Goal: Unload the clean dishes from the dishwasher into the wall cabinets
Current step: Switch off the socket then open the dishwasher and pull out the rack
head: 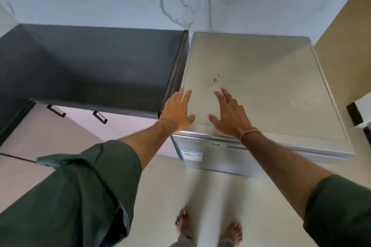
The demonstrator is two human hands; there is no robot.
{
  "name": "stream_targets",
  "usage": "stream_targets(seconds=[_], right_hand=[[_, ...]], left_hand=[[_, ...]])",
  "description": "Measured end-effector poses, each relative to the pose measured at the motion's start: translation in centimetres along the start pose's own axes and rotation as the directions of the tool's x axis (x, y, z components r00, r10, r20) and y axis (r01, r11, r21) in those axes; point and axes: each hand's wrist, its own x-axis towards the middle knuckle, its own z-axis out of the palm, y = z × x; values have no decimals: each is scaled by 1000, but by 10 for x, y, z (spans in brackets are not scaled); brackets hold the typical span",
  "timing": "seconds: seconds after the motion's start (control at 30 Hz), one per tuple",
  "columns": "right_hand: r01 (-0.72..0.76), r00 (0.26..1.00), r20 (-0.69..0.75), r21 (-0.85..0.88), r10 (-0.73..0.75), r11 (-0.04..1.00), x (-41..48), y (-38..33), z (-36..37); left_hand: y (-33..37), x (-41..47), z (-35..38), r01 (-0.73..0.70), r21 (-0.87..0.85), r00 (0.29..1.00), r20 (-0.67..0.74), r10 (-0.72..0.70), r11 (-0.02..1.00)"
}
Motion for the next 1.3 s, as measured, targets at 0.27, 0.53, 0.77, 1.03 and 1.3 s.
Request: stream_targets(seconds=[0.27, 0.53, 0.77, 1.03, 1.3], right_hand=[[78, 996, 52, -3, -78, 997, -40, 6, 56], [132, 991, 34, -112, -129, 985, -62, 10, 85], [123, 990, -51, -187, -135, 975, -68, 13, 105], [129, 961, -202, -276, -189, 952, -66, 16, 128], [155, 942, -264, -201, -206, 967, -67, 26, 131]], left_hand=[[-18, -49, 63, -23, -28, 1000, 21, 23, 999], [-27, -67, 89, -37, 27, 999, -16, 37, 999], [-37, -63, 124, -114, 31, 961, -249, 118, 993], [-58, -50, 147, -233, 76, 856, -457, 242, 969], [-69, -32, 169, -277, 81, 767, -581, 271, 957]])
